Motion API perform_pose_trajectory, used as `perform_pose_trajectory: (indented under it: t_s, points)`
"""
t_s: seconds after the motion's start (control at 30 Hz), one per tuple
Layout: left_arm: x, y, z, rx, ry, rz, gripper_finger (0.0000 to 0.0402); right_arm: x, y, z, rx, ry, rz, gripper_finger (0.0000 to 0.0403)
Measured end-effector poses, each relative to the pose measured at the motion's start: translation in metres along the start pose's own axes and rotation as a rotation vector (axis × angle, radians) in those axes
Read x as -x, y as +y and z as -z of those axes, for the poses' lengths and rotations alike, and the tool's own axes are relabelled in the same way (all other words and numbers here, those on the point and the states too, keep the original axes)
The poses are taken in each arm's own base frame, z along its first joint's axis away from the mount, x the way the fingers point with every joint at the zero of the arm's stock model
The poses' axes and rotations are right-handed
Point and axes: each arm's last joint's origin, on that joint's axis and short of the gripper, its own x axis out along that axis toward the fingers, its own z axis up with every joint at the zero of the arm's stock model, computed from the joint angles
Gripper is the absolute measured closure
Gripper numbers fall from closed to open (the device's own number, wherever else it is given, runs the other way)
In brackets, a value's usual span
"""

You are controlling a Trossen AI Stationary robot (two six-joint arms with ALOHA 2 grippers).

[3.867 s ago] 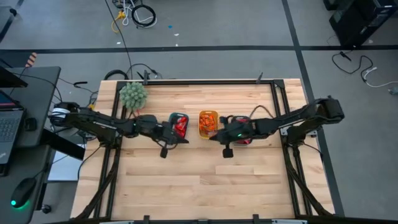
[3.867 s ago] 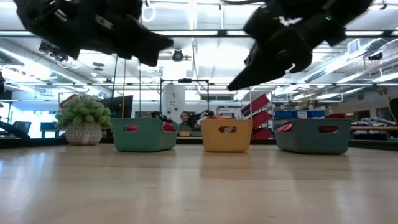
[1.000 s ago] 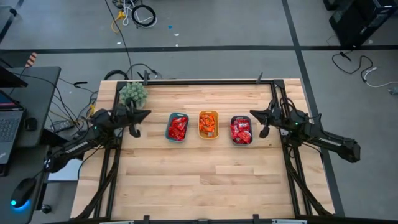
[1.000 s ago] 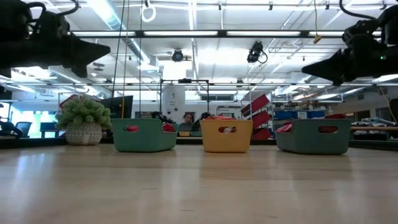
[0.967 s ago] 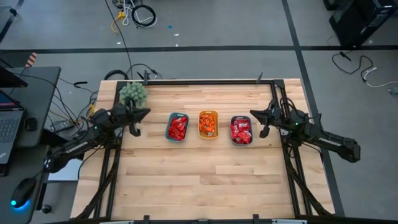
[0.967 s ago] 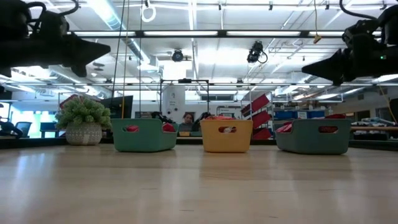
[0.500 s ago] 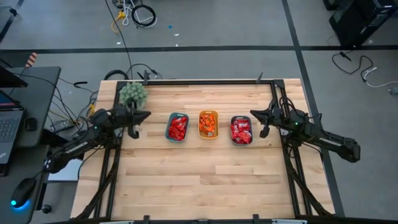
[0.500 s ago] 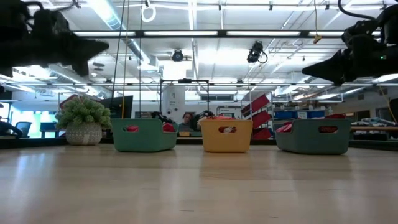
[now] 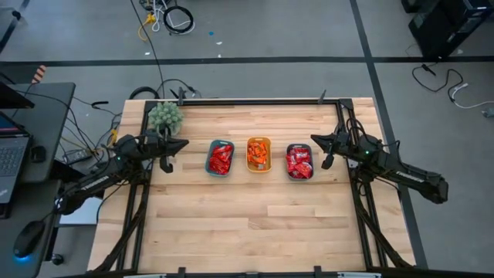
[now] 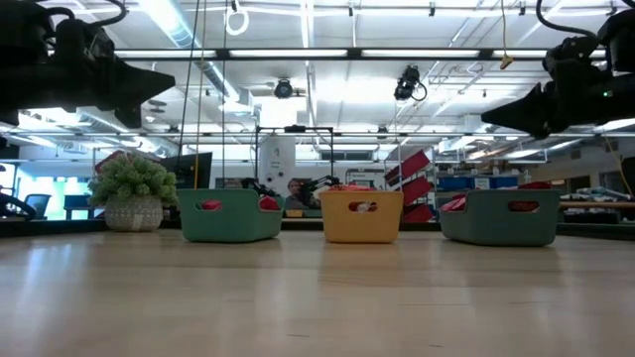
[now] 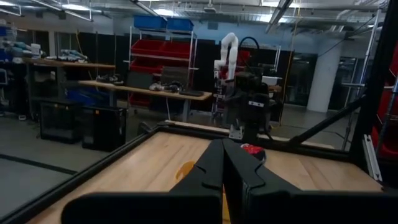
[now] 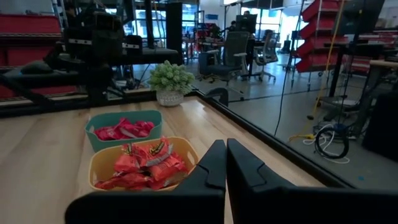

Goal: Sort candy
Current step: Return to Home Position

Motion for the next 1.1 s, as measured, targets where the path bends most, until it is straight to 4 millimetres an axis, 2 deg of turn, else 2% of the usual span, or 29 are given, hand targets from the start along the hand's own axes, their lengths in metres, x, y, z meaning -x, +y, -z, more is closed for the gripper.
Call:
perform_pose_trajectory:
  t_s: [1.1]
  points:
    - [0.0000, 0.0000, 0.0000, 0.002, -0.001, -0.001, 0.0394, 0.0000, 0.0000, -0.0005, 0.004, -0.004, 0.000, 0.0400]
